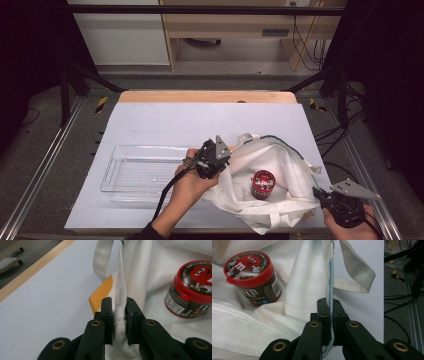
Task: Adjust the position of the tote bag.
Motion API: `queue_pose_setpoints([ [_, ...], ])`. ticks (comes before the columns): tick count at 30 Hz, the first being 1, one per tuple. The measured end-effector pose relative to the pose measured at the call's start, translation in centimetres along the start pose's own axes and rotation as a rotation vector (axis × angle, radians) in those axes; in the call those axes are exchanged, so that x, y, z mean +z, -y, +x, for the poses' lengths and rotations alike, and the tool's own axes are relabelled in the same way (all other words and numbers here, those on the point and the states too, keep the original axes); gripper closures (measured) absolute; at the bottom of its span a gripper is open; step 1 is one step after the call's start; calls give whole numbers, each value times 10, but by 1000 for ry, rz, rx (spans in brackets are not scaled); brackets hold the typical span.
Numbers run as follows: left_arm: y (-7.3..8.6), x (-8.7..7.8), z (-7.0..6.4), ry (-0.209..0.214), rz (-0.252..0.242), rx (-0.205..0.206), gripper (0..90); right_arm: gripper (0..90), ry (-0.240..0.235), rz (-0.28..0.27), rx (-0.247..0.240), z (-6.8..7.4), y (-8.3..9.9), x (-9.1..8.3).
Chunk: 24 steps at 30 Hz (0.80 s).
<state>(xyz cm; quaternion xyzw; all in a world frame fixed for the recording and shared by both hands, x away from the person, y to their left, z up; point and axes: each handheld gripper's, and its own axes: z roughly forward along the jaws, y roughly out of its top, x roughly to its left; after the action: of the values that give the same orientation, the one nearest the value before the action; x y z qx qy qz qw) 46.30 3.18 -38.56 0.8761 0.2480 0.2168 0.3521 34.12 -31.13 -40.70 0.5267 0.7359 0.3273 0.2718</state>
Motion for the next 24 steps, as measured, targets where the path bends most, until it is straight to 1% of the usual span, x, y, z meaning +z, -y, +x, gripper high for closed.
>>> queue_pose_setpoints([
  [3, 2, 1, 0, 5, 3, -6, 797, 883, -4, 26, 9, -2, 5, 8],
  [4, 3, 2, -1, 6, 0, -11, 798, 883, -10, 49, 4, -3, 10, 17],
  [5, 3, 3, -1, 8, 0, -10, 798, 883, -10, 49, 4, -3, 10, 17],
  [6, 3, 3, -2, 9, 11, -1, 798, 883, -18, 61, 17, -3, 12, 21],
  [7, 3, 4, -3, 13, 12, -1, 798, 883, -24, 73, 15, -3, 14, 25],
  [8, 3, 6, -4, 15, 16, 0, 798, 883, -23, 75, 11, -4, 16, 29],
  [9, 4, 6, -5, 15, 26, 9, 798, 882, -27, 80, 11, -5, 16, 31],
  [10, 5, 8, -6, 18, 24, 4, 797, 881, -32, 82, 19, -6, 16, 32],
  [12, 6, 8, -8, 23, 31, 10, 797, 878, -40, 81, 26, -7, 14, 32],
  [13, 6, 9, -9, 32, 28, 8, 797, 873, -36, 81, 17, -7, 14, 32],
  [14, 6, 8, -10, 36, 25, 8, 796, 847, -34, 74, 6, -5, 13, 31],
  [15, 6, 7, -11, 41, 20, 8, 795, 797, -31, 72, 0, -5, 12, 29],
  [17, 6, 5, -12, 44, 19, 8, 793, 706, -18, 49, 5, -4, 10, 24],
  [18, 7, 4, -12, 48, 17, 9, 792, 676, -20, 41, 4, -4, 8, 21],
  [19, 8, 4, -13, 50, 15, 7, 791, 632, -11, 29, -6, -4, 6, 18],
  [20, 9, 4, -13, 55, 14, 4, 791, 604, -7, 20, -1, -3, 3, 14],
  [23, 12, 3, -14, 66, 7, -3, 790, 575, -9, -22, -22, 2, -7, 4],
  [24, 12, 3, -14, 67, 9, -3, 790, 582, -16, -33, -34, 5, -11, 2],
])
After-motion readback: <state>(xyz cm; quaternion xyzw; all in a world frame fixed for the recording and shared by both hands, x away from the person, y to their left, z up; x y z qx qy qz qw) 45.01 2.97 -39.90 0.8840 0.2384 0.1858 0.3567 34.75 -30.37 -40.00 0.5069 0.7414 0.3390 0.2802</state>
